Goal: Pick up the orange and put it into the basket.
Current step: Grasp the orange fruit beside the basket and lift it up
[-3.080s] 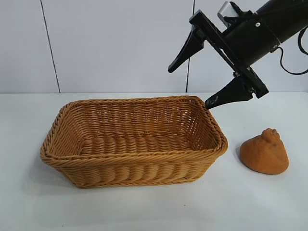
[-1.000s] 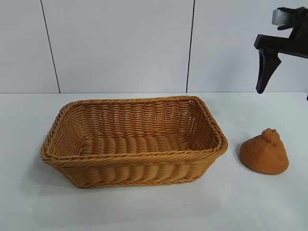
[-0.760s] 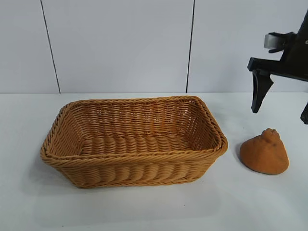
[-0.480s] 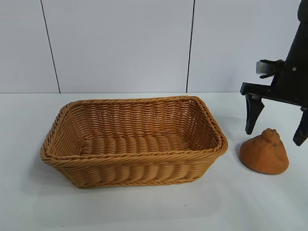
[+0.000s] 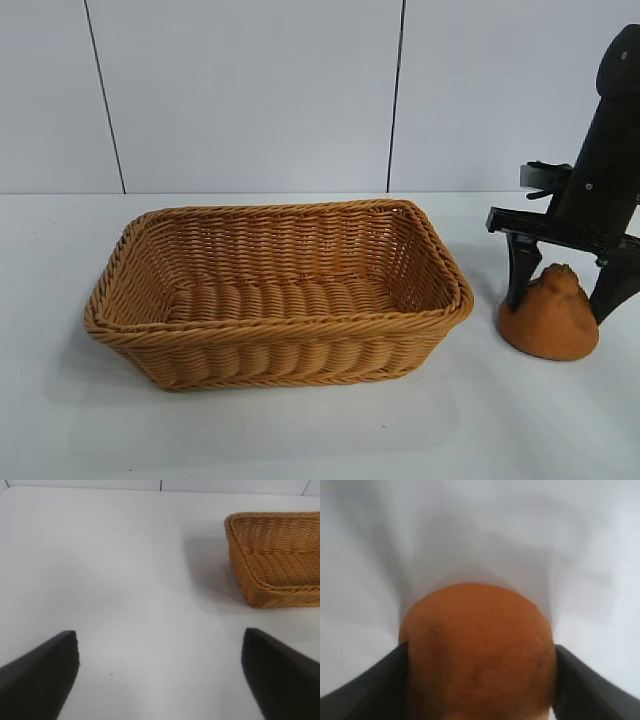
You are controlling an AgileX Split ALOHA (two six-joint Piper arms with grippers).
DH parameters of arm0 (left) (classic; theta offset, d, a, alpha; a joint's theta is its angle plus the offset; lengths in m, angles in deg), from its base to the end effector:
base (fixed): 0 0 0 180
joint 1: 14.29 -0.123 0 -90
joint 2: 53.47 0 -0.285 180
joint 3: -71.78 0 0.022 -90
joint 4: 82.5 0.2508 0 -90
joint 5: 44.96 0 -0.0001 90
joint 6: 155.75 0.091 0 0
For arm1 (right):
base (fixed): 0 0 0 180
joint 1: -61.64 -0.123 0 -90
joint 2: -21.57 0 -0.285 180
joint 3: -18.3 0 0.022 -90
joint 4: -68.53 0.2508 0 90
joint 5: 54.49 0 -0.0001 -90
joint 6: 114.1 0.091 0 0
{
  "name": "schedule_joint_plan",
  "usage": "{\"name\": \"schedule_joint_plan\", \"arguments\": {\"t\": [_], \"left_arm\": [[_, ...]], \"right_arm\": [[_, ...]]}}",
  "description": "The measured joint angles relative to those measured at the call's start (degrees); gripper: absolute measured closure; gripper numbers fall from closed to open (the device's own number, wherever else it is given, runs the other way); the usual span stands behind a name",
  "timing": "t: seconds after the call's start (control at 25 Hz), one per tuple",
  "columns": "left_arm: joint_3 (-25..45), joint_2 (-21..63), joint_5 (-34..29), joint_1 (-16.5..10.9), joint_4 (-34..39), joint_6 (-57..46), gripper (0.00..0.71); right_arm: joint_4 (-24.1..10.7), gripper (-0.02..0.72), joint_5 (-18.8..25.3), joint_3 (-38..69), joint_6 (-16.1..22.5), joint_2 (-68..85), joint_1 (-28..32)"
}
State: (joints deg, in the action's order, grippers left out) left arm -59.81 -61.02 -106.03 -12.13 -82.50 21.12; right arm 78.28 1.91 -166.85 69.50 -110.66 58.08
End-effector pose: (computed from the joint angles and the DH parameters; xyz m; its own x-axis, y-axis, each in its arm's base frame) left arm -0.0060 0.0002 0.2776 -0.4555 -0.0375 -0.8894 0.0128 0.9987 -0.0486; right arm 0.3984 0.0377 0.1104 -0.9927 0.0940 0.0754 0.1032 0.9860 0.1306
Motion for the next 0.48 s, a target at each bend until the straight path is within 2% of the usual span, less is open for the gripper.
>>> {"name": "schedule_joint_plan", "arguments": {"t": [0.12,0.16,0.48], "left_arm": [[0.0,0.0,0.0,0.0,0.0,0.0,0.08],[0.0,0.0,0.0,0.0,0.0,0.0,0.08],[0.0,0.0,0.0,0.0,0.0,0.0,0.08]], "right_arm": [[0.22,0.572,1.31,-0.06,-0.11,0.13,0.05],[0.37,0.619,1.67,-0.11,-0.26,0.34,0.05],[0.19,0.631,3.56,-1.48,-1.99,7.3,-0.01]]}}
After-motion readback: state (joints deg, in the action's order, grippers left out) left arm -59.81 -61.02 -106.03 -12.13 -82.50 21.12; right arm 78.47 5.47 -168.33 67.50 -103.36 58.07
